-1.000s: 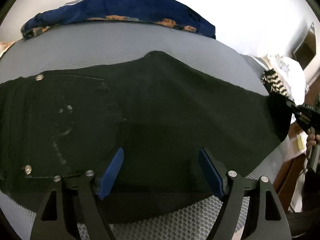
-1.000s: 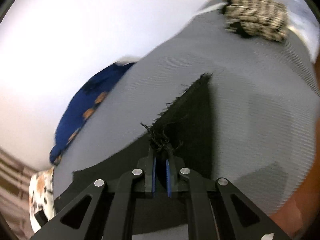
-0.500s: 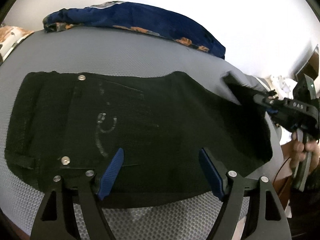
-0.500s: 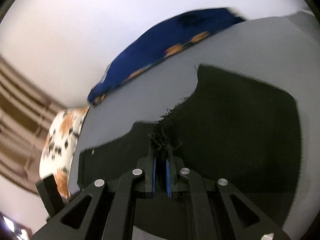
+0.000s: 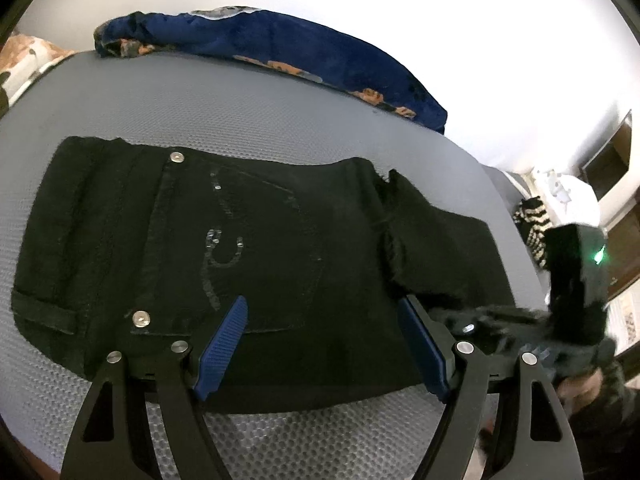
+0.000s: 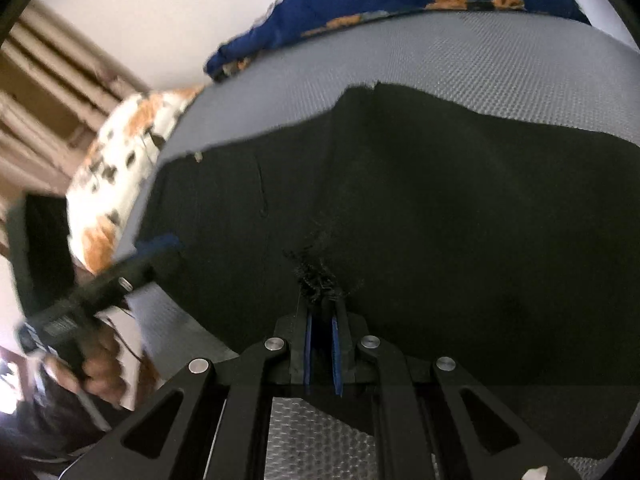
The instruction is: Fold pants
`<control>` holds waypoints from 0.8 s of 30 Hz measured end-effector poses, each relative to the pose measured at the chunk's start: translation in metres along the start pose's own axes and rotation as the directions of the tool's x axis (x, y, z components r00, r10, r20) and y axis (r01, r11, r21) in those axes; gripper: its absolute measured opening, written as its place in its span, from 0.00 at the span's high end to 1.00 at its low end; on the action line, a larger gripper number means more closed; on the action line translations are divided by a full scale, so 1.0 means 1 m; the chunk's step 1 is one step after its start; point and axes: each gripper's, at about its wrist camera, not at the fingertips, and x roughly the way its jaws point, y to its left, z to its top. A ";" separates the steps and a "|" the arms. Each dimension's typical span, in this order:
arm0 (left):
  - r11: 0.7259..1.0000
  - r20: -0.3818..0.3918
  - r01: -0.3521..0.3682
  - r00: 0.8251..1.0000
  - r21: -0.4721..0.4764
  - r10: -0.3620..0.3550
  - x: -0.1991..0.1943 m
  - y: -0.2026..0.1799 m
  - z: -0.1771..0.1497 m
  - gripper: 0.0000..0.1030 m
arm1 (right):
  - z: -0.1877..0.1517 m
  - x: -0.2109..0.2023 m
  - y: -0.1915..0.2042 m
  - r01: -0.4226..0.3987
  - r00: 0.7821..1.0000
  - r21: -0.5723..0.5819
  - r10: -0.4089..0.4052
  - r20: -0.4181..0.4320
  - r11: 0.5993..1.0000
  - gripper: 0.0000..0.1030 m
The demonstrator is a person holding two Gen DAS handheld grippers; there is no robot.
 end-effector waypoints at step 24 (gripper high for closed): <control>0.923 -0.259 0.257 0.907 -0.286 -0.333 0.059 -0.029 0.006 0.40 | -0.010 -0.087 -0.063 0.025 0.973 0.232 -0.077 0.216 0.972 0.61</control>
